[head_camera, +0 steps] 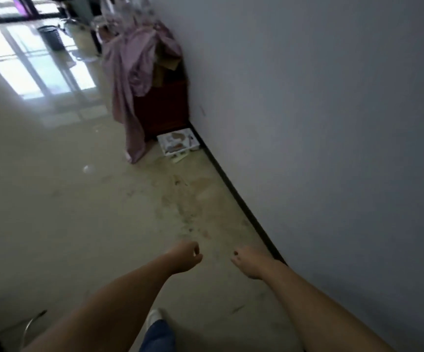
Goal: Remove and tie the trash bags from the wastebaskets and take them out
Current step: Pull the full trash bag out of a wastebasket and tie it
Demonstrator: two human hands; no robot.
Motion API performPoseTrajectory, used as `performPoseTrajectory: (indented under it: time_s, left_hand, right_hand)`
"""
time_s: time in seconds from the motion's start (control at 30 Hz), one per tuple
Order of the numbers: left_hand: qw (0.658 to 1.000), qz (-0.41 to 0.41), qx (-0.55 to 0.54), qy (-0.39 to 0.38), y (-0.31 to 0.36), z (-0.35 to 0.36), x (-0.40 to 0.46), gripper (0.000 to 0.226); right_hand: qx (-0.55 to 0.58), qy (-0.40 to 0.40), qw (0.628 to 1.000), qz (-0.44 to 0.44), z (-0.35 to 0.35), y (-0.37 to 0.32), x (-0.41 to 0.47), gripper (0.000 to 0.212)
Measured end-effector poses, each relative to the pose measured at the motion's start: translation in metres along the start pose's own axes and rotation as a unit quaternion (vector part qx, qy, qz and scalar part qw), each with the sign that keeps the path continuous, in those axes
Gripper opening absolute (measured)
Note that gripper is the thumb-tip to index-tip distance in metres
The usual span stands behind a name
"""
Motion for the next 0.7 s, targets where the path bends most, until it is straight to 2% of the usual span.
performPoseTrajectory:
  time_s: [0.43,0.5,0.7]
  left_hand:
    - [0.986,-0.138,-0.083,0.038,-0.279,-0.096,-0.028,0.039]
    - [0.983,-0.157,-0.081,0.046,-0.311,-0.111,-0.026,0.039]
    - [0.977,-0.183,-0.106,0.042,-0.37,-0.151,0.011,0.039]
  right_hand:
    - [-0.151,-0.072,0.982,-0.084,0.008,-0.266,0.16,0.037]
    - [-0.168,-0.081,0.977,-0.105,0.006,-0.303,0.181,0.033]
    - [-0.226,-0.131,0.953,-0.151,-0.014,-0.378,0.258,0.042]
Point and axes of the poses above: each hand's wrist, its own x-axis towards the middle knuckle, its own z-axis out of the palm, y = z × x, the point moved 4 cm from there along x, towards the middle knuckle, and after that the axes turned 1 degree about y, right-handed, at the moved point
